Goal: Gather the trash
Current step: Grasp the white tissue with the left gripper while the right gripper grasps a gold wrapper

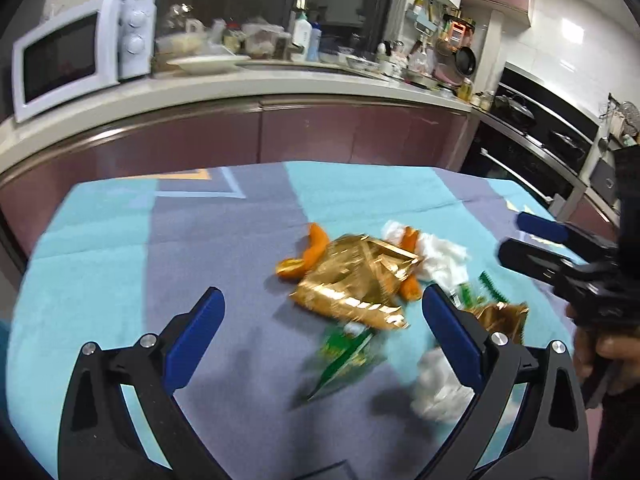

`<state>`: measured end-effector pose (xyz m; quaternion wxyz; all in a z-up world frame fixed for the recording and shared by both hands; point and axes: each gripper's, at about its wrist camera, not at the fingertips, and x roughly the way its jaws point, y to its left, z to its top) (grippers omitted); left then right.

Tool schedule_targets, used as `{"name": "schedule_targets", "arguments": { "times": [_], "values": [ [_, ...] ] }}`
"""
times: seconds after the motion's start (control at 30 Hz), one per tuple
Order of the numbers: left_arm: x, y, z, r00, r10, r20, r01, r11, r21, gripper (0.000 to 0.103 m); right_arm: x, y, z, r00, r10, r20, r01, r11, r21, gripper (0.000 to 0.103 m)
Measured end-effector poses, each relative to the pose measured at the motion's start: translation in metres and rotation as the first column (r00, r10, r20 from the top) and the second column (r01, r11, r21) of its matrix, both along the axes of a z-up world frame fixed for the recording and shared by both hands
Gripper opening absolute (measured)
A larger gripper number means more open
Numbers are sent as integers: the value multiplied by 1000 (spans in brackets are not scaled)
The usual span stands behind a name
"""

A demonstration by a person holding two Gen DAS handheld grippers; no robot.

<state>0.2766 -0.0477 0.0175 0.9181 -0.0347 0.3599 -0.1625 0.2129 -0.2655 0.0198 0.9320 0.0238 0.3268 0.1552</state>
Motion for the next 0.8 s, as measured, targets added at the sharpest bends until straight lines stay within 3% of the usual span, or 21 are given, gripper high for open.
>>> {"name": "schedule_targets", "arguments": {
  "times": [0.2, 0.4, 0.57, 0.63, 0.77, 0.8],
  "values": [
    [27, -23, -20, 997, -30, -66, 30, 1000, -1, 97, 35, -23, -24, 992, -3, -125, 10, 999, 52, 77],
    [38, -28, -38, 994, -27, -107, 25, 1000, -16, 97, 46, -18, -39, 986, 31, -165, -23, 999, 48, 74],
    [45, -30, -46, 992, -20, -124, 14, 999, -43, 96, 51, -16, -49, 979, 51, -196, -44, 998, 38, 60],
    [46, -29, -48, 991, -14, -137, 6, 999, -54, 91, 52, -17, -53, 977, 55, -204, -49, 998, 36, 59],
    [50, -29, -53, 989, -13, -149, 3, 998, -66, 72, 52, -20, -57, 973, 70, -222, -62, 997, 41, 47],
    [49, -30, -54, 988, -14, -152, 4, 998, -66, 72, 52, -21, -59, 970, 76, -230, -67, 997, 45, 45]
  ]
}}
